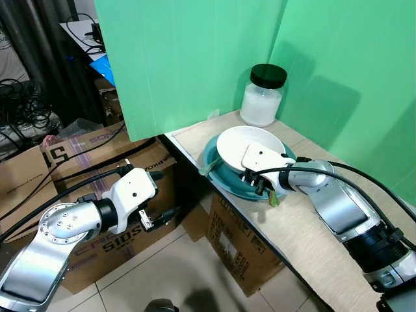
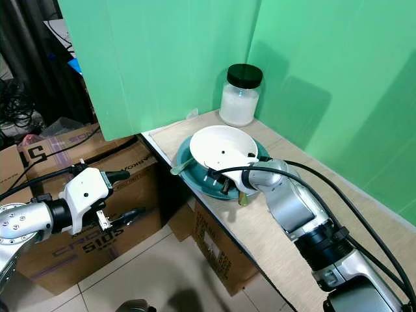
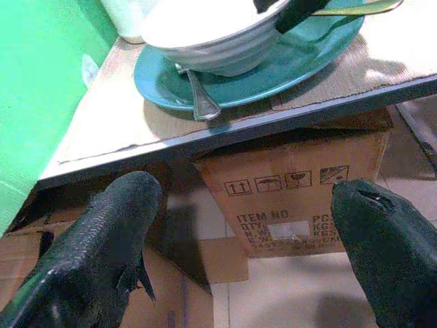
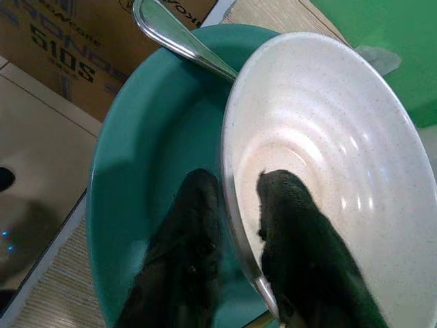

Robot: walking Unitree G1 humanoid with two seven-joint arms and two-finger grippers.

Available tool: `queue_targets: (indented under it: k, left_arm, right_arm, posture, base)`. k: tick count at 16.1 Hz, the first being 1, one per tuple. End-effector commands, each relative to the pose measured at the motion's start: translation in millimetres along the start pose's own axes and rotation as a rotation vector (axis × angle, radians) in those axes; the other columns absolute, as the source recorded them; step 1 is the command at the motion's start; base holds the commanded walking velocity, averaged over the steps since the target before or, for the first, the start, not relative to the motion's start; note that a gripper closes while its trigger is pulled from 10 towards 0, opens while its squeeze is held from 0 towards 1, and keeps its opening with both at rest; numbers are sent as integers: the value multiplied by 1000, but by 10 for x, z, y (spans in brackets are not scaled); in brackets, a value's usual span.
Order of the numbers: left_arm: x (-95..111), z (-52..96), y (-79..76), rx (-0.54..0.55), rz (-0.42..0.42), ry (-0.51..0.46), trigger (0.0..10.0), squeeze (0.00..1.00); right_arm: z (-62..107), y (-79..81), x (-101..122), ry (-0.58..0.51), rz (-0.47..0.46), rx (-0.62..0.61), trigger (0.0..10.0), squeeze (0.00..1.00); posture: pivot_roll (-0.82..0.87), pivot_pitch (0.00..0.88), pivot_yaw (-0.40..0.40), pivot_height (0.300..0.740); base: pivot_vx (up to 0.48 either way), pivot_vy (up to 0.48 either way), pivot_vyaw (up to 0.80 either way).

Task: Setting the table

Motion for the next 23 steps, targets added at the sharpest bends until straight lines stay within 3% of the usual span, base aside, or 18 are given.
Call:
queue_targets:
  k: [1,8,12,17,22,23]
  left_arm:
    - [50,-18,-31,-20,-21,-15,10000,878]
    - [51,-33,-19,-17,-24,-14,10000,871]
    - [60,-40,-2,-9,-33,-18,10000,859]
    - [70,-47,-2,-4,-33,-22,10000,851]
    - [66,-46,-13,-3,-34,-22,10000,843]
    - [69,-51,-13,0,-38,-24,10000,796]
  right_arm:
    - [19,-24,-7,4,-4,-7,0,0]
    - [9,-13,-12,8,-13,-5,0,0]
    - [45,-126,72,-38,-30,-77,0,0]
    - [250,-316,155,-63,15,-191,0,0]
    - [239,-245,128,-48,36,-168,0,0]
    - [241,-235,136,-46,41,-165,0,0]
  posture:
    - [190,0,-62,740]
    - [184,0,-59,740]
    - [182,0,-55,740]
    - [179,0,-55,740]
    - [177,0,-55,740]
    - [175,0,-55,740]
  base:
    - [0,0,0]
    - [0,0,0]
    - [0,0,0]
    - [0,0,0]
    - [0,0,0]
    - [0,0,0]
Point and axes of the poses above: a point about 5 cm out from each wrist's last joint towards the gripper, its own z axis pointing back from the gripper into the wrist, its own x axis along the axis of the wrist's last joint, y = z × x, the point moved 2 cm from there along -z, pointing out of the wrist towards the gripper, and after that the axes turned 3 degrees about -z, right-handed, at the moved point
